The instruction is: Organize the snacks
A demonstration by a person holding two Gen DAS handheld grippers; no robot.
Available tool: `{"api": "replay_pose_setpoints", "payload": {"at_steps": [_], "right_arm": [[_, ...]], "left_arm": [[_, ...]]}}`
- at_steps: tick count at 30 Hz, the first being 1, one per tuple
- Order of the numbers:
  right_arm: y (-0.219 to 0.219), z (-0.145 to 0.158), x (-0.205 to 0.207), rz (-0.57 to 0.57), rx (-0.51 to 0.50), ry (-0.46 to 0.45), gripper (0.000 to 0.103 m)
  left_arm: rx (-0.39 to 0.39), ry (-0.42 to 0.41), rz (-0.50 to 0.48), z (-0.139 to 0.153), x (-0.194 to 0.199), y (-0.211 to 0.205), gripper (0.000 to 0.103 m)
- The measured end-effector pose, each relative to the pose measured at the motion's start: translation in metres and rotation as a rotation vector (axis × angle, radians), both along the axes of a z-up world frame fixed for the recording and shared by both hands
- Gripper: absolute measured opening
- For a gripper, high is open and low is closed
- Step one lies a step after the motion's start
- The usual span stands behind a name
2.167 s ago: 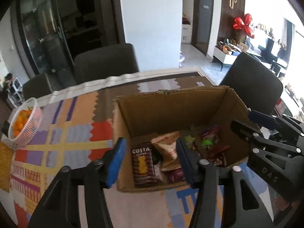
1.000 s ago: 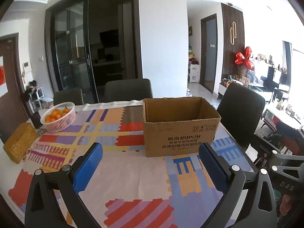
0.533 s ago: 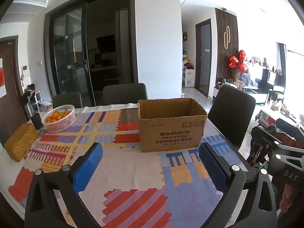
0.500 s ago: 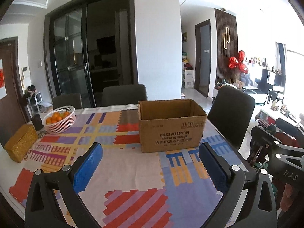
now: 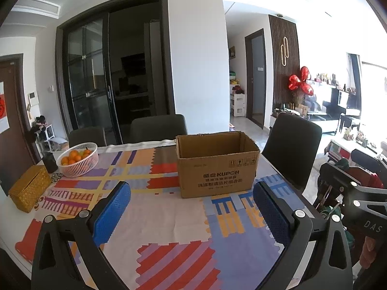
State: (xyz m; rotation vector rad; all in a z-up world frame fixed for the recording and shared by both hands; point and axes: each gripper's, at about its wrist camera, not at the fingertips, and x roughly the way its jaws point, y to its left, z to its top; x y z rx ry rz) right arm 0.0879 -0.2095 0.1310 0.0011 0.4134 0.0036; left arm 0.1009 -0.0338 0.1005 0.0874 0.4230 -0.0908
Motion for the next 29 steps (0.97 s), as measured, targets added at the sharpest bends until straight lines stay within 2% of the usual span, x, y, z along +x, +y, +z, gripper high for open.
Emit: {"api": "replay_pose_setpoints", "payload": {"at_steps": [7, 29], "right_arm": [[0.0006, -0.0009, -0.0021, 0.000, 0.000, -0.004, 0.094], [0.0021, -0.0049, -0.0019, 0.001, -0.008, 0.017, 0.094]], "left_arm": [[0.009, -0.015, 0.010, 0.0003, -0.0024, -0.0003, 0.103], [-0.013, 0.018, 0.020, -0.0077, 0.0043, 0.0055, 0.103]]}}
